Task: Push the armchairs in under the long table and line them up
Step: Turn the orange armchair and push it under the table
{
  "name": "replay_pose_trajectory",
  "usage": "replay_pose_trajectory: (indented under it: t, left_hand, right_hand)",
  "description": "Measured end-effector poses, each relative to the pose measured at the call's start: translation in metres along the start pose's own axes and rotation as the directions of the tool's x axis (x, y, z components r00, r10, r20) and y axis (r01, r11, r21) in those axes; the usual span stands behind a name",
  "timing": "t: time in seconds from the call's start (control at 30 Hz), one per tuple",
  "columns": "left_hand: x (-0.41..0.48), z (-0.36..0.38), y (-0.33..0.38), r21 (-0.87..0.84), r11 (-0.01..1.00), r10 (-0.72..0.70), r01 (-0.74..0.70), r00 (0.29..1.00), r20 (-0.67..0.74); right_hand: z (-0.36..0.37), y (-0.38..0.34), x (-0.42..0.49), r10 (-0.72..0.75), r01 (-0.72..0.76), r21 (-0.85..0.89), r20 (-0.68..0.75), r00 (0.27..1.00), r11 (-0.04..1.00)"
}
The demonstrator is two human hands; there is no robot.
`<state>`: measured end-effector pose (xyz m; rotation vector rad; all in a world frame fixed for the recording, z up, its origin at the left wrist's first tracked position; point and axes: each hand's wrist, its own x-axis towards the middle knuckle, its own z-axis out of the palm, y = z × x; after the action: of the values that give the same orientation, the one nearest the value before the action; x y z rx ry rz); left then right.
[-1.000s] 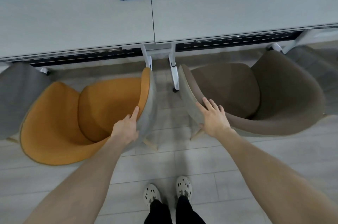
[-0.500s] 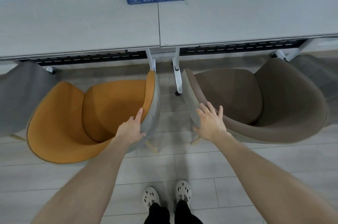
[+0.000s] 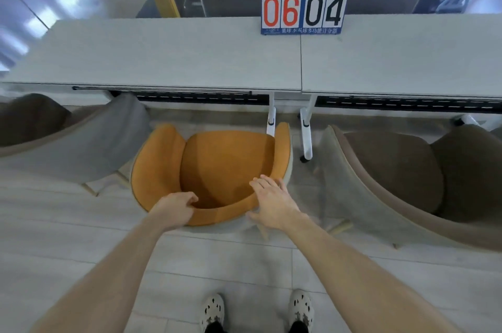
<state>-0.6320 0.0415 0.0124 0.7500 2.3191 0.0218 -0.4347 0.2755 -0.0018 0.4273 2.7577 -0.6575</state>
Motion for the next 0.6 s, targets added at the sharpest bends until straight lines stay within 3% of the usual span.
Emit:
replay_pose_trajectory:
  t: [0.23,0.33,0.6]
  left_hand:
    - [0.020,-0.019,-0.098,0.387,0.899,0.171,-0.205,0.978,0.119]
    - [0.041,-0.009,-0.123,0.453,0.839,0.288,-0.302,0.952,0.102]
    - [0.055,0.011,-0.147,0.509,0.766,0.493,-0.394,0.867,-0.071]
  right_hand:
    - [0.056,-0.080,0.020,0.030,-0.022,-0.079,0.108,0.994,0.997]
    - [0.081,-0.093,0.022,0.096,-0.086,-0.172,0.053,0.994,0.981]
    - [0.088,-0.094,0.024,0.172,-0.173,-0.109,-0.012,0.985,0.979]
